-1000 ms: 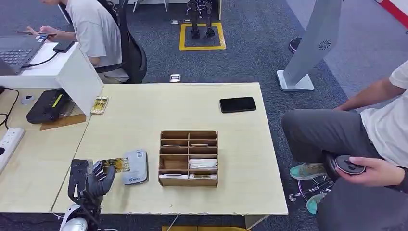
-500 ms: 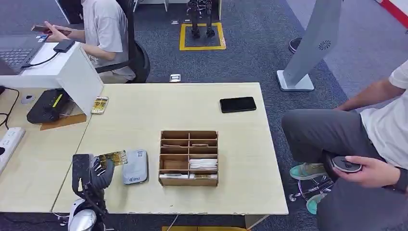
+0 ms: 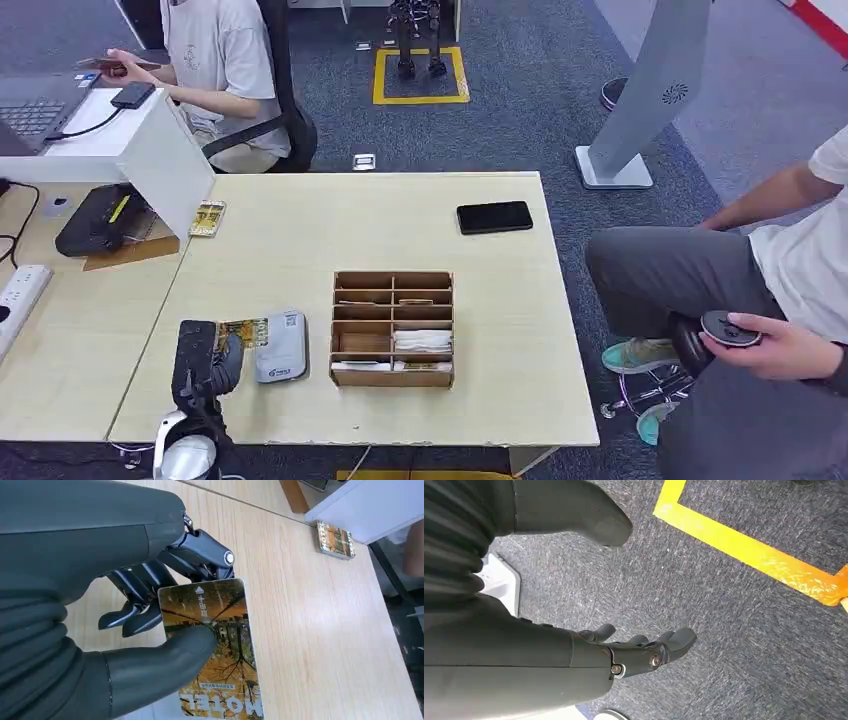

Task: Pass the card to the sensor for recognition and then transmit it.

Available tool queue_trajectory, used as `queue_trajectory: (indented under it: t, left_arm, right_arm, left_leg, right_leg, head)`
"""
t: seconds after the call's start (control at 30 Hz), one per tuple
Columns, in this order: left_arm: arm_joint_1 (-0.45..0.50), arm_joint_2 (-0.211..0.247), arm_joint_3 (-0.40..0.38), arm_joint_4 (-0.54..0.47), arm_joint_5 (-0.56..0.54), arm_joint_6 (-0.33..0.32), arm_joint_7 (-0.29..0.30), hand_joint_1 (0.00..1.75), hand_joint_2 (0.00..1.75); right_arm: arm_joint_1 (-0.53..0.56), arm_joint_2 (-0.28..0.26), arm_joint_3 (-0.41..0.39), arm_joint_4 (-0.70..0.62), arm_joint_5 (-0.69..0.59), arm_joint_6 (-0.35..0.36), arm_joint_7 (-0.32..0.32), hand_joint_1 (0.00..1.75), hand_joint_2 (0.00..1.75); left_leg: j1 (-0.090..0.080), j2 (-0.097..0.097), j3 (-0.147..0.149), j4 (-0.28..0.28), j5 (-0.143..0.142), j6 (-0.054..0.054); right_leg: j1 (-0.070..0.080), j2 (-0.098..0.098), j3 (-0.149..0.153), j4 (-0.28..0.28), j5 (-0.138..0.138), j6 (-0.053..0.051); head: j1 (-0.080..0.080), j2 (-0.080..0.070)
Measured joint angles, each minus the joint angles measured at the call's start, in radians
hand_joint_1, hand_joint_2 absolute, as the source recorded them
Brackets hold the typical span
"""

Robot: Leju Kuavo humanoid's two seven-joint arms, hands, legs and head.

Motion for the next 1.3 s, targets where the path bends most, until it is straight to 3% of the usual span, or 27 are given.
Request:
queue_trajectory:
  t: [0.2,0.63,0.97,1.03,1.2,1.3]
  left_arm:
    - [0.01,-0.005,0.0,0.0,0.033,-0.065,0.012,1.75,1.75]
    - [0.013,-0.009,0.0,0.0,0.046,-0.079,0.012,1.75,1.75]
    - [0.036,0.001,-0.005,-0.012,0.203,-0.234,0.043,1.75,1.75]
    - [0.039,0.008,-0.013,-0.016,0.179,-0.232,0.047,1.75,1.75]
    - [0.044,0.023,-0.067,-0.016,-0.073,-0.149,0.085,1.75,1.75]
    - [0.049,0.024,-0.077,-0.011,-0.102,-0.149,0.092,1.75,1.75]
  right_arm:
    - [0.0,0.0,0.0,0.0,0.0,0.0,0.0,0.0,1.75]
    - [0.0,0.0,0.0,0.0,0.0,0.0,0.0,0.0,1.75]
    - [0.001,0.0,0.0,0.0,0.0,-0.002,-0.005,0.0,1.75]
    - [0.001,0.0,0.0,0.0,0.0,-0.002,-0.005,0.0,1.75]
    - [0.0,0.0,0.0,0.0,0.0,0.004,-0.005,0.0,1.75]
    - [0.0,0.0,0.0,0.0,0.0,0.005,-0.005,0.0,1.75]
  left_leg:
    - [0.0,0.0,0.0,0.0,0.0,0.0]
    - [0.0,0.0,0.0,0.0,0.0,0.0]
    - [0.0,0.0,0.0,0.0,0.0,0.0]
    - [0.0,0.0,0.0,0.0,0.0,0.0]
    - [0.0,0.0,0.0,0.0,0.0,0.0]
    - [0.0,0.0,0.0,0.0,0.0,0.0]
  right_leg:
    - [0.0,0.0,0.0,0.0,0.0,0.0]
    - [0.0,0.0,0.0,0.0,0.0,0.0]
    - [0.0,0.0,0.0,0.0,0.0,0.0]
    - [0.0,0.0,0.0,0.0,0.0,0.0]
    - [0.0,0.0,0.0,0.0,0.0,0.0]
    - [0.0,0.0,0.0,0.0,0.0,0.0]
  head:
    - [0.0,0.0]
    - [0.0,0.0]
    - [0.0,0.0]
    - [0.0,0.0]
    - [0.0,0.0]
    - [0.0,0.0]
